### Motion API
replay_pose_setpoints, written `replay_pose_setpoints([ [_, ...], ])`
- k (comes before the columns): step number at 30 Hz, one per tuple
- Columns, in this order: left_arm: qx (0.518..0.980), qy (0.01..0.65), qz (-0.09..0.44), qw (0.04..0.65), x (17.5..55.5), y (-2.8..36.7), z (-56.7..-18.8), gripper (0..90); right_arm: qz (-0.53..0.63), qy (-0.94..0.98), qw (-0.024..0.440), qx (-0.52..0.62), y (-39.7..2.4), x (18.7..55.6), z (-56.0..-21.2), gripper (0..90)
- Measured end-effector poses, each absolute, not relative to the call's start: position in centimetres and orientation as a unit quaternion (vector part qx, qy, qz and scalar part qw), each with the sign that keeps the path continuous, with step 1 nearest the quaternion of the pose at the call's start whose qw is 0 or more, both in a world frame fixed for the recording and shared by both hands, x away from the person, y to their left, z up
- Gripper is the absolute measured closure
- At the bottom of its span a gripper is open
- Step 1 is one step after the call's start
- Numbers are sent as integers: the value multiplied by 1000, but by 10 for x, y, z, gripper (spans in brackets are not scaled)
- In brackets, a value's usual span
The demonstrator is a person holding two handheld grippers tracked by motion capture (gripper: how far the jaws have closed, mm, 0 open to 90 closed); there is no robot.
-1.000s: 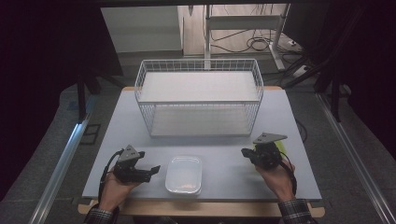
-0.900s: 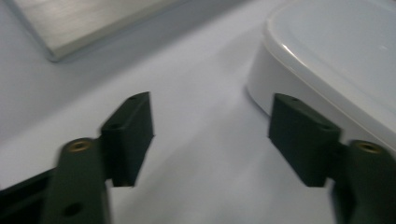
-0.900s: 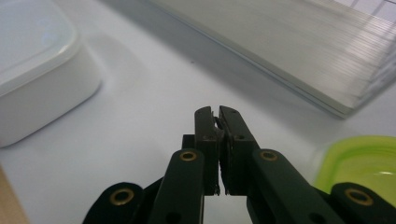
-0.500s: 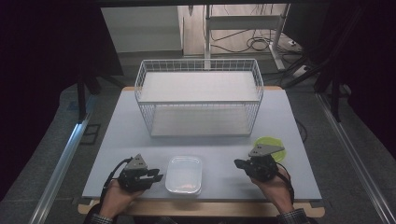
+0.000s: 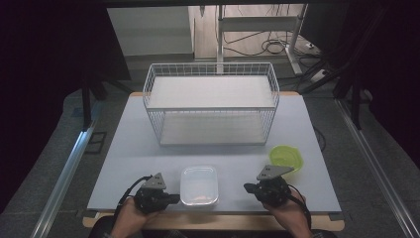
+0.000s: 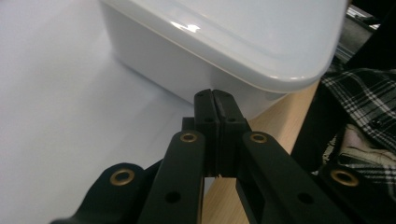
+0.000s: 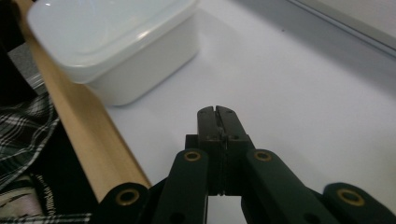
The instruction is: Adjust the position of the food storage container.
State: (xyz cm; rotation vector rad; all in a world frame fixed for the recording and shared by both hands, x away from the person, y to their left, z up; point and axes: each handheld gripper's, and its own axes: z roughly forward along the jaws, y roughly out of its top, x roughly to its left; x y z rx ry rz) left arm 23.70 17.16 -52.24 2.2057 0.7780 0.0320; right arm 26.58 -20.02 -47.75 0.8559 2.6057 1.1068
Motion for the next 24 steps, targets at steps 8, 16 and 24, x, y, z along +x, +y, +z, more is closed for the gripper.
replay_pose_setpoints([
  [8, 869, 291, 7, 400, 241, 143, -522, 893, 377, 873, 73, 299, -198, 257, -480, 897],
  [16, 895, 262, 14, 362, 254, 105, -530, 895, 378, 876, 61, 295, -190, 254, -484, 897],
  [24, 866, 327, 61, 372, 310, 137, -523, 897, 357, 883, 43, 303, -176, 258, -496, 897],
])
